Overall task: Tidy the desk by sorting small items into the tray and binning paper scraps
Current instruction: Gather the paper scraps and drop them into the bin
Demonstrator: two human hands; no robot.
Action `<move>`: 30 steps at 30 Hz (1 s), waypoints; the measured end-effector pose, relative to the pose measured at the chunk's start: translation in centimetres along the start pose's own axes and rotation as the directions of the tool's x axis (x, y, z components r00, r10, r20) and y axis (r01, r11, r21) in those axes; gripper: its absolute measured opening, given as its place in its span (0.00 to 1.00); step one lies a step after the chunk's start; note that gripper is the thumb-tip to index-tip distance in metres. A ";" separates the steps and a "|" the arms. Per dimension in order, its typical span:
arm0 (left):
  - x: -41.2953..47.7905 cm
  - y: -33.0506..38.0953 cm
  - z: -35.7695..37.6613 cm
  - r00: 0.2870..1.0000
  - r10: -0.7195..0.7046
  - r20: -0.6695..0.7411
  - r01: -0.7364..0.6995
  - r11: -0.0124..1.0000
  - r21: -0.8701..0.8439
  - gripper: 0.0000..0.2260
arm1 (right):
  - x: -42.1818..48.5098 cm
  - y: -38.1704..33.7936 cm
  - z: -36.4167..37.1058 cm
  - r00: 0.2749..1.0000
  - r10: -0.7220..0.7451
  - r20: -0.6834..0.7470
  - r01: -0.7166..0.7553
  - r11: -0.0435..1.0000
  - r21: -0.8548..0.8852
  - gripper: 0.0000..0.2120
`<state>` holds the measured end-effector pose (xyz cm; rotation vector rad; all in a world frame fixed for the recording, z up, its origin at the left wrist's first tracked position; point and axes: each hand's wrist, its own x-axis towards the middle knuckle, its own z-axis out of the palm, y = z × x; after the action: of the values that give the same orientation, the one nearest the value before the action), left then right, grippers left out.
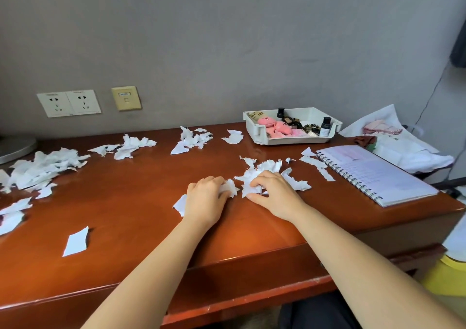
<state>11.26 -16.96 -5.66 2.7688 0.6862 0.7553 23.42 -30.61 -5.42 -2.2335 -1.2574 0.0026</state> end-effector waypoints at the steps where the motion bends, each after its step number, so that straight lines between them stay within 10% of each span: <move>1: 0.0 0.0 0.0 1.000 -0.003 -0.007 0.003 1.000 -0.007 0.08 | 0.1 -0.1 0.1 1.000 -0.007 -0.012 0.006 1.000 -0.008 0.14; 30: 4.1 1.4 -7.2 0.987 -0.159 0.033 0.162 0.967 -0.195 0.10 | 3.7 -3.1 -7.0 0.978 -0.016 -0.207 0.039 0.994 0.105 0.12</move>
<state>11.13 -15.76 2.66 2.5043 0.7762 0.7233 24.90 -29.81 2.92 -2.0646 -1.1481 -0.1628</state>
